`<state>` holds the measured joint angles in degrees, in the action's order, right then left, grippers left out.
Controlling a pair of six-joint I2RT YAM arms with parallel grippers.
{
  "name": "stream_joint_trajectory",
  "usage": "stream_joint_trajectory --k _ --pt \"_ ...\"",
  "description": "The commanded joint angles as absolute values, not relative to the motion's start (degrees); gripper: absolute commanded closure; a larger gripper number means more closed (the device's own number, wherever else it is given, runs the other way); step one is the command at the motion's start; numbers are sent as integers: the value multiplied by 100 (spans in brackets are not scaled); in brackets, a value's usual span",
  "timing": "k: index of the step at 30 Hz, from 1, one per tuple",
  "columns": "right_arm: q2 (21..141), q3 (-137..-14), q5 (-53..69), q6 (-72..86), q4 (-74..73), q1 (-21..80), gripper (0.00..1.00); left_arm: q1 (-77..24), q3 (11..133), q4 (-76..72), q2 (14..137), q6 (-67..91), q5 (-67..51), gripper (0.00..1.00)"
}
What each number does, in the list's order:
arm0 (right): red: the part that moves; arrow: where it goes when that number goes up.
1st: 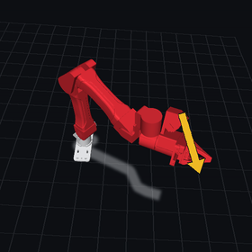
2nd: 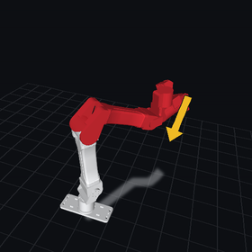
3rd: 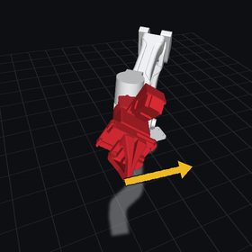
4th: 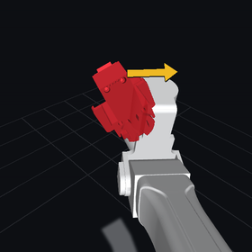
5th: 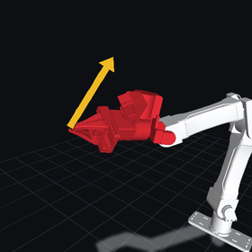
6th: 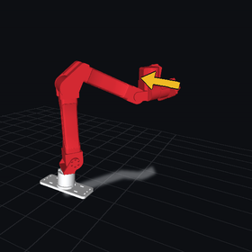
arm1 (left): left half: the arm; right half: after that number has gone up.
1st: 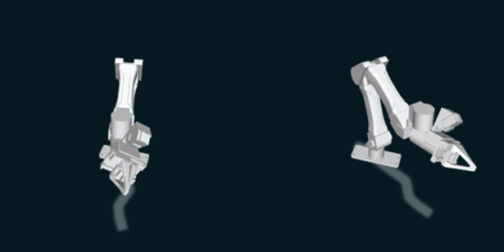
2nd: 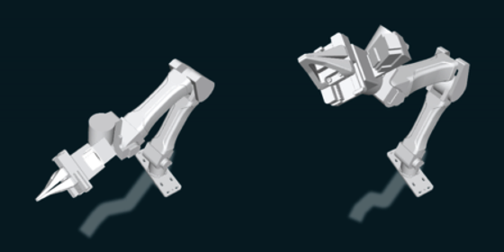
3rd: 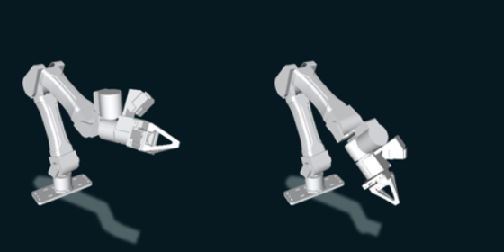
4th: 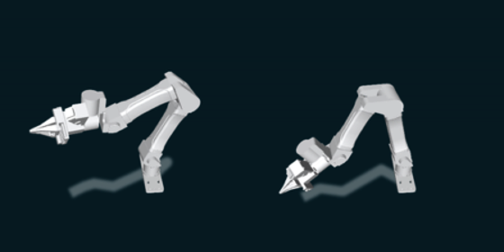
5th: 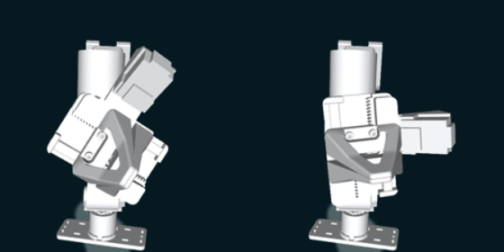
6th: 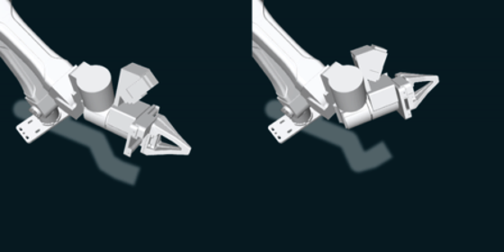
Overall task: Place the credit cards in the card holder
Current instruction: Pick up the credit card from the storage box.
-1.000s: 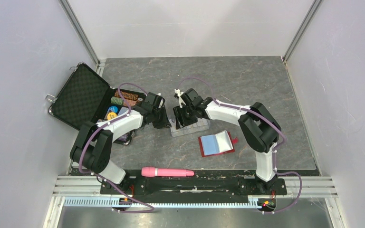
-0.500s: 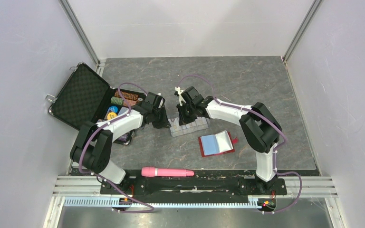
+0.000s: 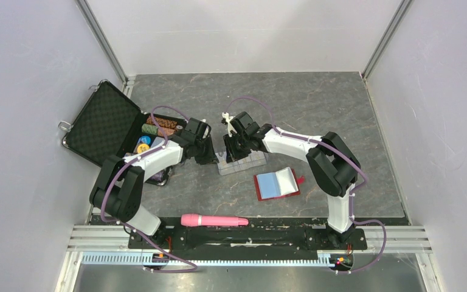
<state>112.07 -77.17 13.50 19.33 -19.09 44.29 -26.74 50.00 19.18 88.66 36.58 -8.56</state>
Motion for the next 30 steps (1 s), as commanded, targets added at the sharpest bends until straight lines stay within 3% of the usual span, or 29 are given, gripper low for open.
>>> stream_joint_trajectory --k 1,14,24,30 --pt "10899 -7893 1519 1954 -1844 4530 75 -2760 4992 1890 9079 3408 -811 98" --pt "10764 -7936 1690 2121 -1645 4565 79 -2760 5012 1898 9096 3388 -818 98" --pt "10626 -7706 1841 2436 -1294 4563 98 -2760 5019 1916 9088 3362 -812 98" --pt "10767 -7570 1932 2538 -1144 4536 91 -2760 5019 1934 9079 3347 -800 98"
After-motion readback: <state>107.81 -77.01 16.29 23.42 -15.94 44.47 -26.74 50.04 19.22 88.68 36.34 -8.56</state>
